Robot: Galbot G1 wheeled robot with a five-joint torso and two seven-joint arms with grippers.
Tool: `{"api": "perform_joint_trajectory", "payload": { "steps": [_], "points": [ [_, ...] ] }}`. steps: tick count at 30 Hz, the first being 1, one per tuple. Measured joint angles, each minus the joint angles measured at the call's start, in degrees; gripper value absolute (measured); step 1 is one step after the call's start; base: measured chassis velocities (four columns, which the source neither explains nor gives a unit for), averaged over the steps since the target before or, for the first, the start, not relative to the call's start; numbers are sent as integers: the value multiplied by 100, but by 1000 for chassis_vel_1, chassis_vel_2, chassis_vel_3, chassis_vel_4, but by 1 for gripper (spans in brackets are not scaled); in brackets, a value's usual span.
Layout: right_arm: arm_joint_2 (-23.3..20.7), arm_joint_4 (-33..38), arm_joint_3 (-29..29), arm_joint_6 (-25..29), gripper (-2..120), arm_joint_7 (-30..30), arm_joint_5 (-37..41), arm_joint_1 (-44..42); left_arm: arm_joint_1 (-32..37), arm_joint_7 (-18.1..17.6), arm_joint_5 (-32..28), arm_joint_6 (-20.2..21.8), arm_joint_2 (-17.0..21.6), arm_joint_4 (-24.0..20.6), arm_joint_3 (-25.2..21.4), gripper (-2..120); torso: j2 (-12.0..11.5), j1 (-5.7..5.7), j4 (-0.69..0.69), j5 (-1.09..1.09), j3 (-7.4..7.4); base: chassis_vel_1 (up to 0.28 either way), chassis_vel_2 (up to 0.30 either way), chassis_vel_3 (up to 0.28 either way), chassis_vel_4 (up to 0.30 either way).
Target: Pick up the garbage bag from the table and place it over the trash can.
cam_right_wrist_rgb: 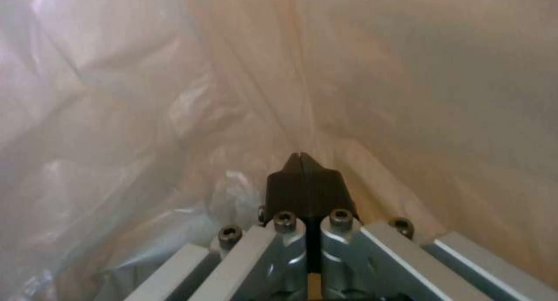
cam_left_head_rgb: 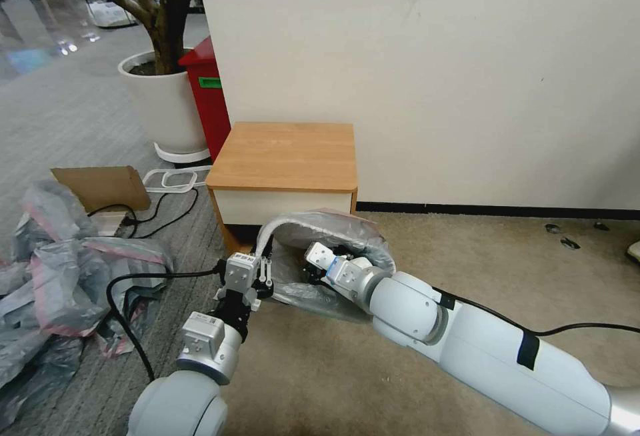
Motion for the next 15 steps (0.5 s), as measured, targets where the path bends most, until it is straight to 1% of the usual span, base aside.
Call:
{"api": "perform_joint_trajectory", "payload": {
  "steps": [3,15],
  "points": [
    [36,-154,-98,1,0,81,51,97,-3,98,145,-10,-15,0,15,5,0,0,0,0,0,0,0,0,0],
    [291,-498,-209,4,0,343,122,168,-10,181,326,-64,-27,-34,138,5,0,0,0,0,0,0,0,0,0]
  ]
}}
